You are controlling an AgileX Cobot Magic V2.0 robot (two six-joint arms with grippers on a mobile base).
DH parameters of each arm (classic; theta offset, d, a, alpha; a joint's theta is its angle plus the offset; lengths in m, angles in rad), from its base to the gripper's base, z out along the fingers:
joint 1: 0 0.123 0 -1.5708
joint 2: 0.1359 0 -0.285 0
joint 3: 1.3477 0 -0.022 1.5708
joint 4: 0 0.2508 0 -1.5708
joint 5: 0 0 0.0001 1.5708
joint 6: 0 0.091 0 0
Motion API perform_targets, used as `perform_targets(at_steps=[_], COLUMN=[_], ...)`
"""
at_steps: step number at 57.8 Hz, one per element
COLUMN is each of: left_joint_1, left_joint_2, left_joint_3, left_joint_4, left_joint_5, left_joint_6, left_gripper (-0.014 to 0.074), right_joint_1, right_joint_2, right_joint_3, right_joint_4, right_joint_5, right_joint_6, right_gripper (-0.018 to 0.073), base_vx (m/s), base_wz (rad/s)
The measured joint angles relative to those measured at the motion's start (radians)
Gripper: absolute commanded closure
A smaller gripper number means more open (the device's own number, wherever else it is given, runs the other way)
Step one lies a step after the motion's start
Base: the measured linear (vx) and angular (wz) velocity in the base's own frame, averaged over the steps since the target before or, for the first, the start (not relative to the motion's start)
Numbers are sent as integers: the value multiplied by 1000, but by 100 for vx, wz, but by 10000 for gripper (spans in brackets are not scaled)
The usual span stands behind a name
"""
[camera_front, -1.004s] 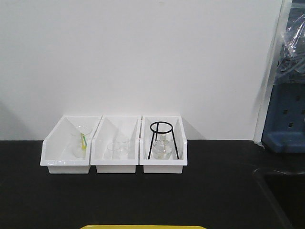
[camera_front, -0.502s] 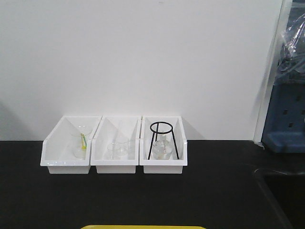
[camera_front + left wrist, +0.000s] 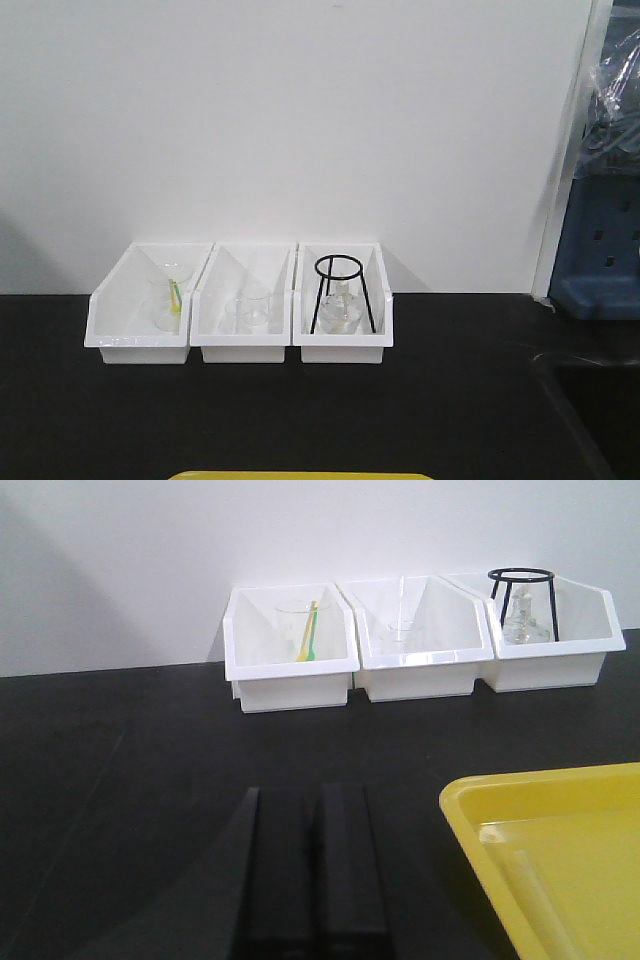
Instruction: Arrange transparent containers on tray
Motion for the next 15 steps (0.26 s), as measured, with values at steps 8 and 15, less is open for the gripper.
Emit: perform_targets(at_steps=[8,15], left_joint_1=[0,0], left_joint_2=[0,0], left_joint_3=[0,0], left_joint_4=[0,0], left_joint_5=[0,0], left_joint_6=[0,0], left_gripper=[603,603], right_joint_1=[0,0], right_joint_2=[0,0], right_joint_3=[0,0], right_joint_4=[0,0], right_joint_5=[0,0], right_joint_6=[0,0], right_gripper=[571,571], base_vx=[0,0], base_wz=[0,0])
